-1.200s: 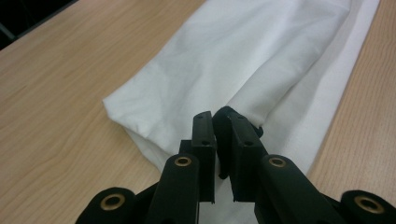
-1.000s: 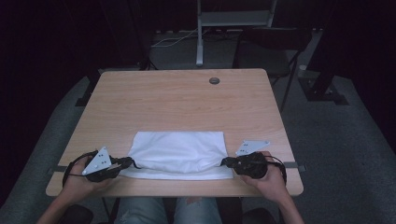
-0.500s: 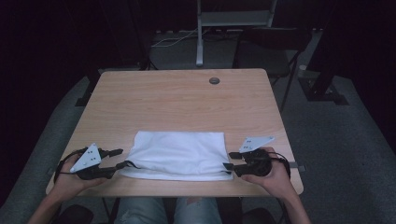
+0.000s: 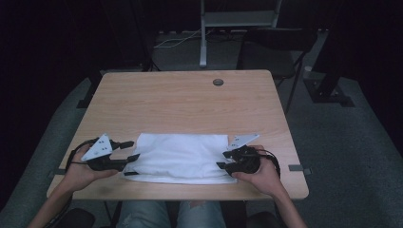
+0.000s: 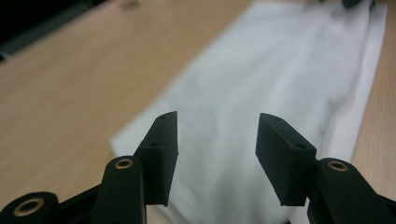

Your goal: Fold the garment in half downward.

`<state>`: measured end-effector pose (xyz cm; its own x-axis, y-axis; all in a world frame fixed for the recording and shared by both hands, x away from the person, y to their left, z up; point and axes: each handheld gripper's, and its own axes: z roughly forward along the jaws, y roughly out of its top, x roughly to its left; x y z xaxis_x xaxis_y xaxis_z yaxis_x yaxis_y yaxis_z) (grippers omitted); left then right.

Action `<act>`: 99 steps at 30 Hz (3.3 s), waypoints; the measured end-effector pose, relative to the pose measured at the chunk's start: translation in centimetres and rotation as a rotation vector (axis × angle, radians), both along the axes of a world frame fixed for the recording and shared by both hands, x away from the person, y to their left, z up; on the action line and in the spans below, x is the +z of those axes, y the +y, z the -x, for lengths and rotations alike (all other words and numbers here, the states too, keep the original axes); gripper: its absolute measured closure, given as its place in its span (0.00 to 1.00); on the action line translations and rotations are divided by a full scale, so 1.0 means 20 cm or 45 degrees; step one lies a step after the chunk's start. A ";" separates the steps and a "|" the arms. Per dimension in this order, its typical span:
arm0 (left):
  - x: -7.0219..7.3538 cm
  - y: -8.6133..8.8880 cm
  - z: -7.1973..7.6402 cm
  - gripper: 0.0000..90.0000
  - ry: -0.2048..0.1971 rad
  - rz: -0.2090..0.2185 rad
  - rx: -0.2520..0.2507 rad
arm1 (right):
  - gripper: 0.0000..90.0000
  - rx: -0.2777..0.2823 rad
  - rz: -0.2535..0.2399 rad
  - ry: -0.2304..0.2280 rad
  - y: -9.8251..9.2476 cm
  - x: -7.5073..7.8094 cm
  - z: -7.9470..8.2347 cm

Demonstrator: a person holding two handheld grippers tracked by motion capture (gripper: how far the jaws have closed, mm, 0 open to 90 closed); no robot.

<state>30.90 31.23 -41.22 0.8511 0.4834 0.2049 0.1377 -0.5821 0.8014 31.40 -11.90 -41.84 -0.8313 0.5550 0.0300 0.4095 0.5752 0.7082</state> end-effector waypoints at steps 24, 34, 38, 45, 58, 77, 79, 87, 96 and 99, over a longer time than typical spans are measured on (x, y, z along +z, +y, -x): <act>-0.11 -0.10 -0.08 0.56 0.088 -0.141 0.102 | 0.56 -0.082 0.099 0.017 -0.03 -0.06 -0.12; -0.10 -0.19 -0.34 0.55 0.079 -0.171 0.196 | 0.54 -0.187 0.161 0.005 -0.05 -0.04 -0.39; -0.08 -0.20 -0.44 0.52 0.086 -0.191 0.240 | 0.55 -0.226 0.151 0.025 -0.04 -0.04 -0.48; 0.03 -0.26 -0.53 0.44 0.049 -0.056 0.298 | 0.49 -0.265 0.074 -0.029 0.06 0.06 -0.49; -0.10 -0.35 -0.66 0.44 0.074 -0.158 0.414 | 0.46 -0.288 0.149 0.011 0.22 -0.05 -0.48; -0.08 -0.24 -0.51 0.44 0.074 -0.210 0.371 | 0.42 -0.358 0.163 0.044 0.14 -0.04 -0.45; -0.09 -0.23 -0.52 0.44 0.084 -0.199 0.385 | 0.42 -0.363 0.150 0.053 0.13 -0.04 -0.45; -0.10 -0.25 -0.60 0.44 0.089 -0.170 0.418 | 0.39 -0.407 0.116 0.059 0.08 -0.06 -0.55; -0.08 -0.22 -0.58 0.36 0.080 -0.063 0.444 | 0.33 -0.425 0.078 0.013 0.07 -0.04 -0.53; -0.05 -0.17 -0.54 0.34 0.083 0.033 0.449 | 0.26 -0.440 0.042 0.000 0.06 -0.02 -0.51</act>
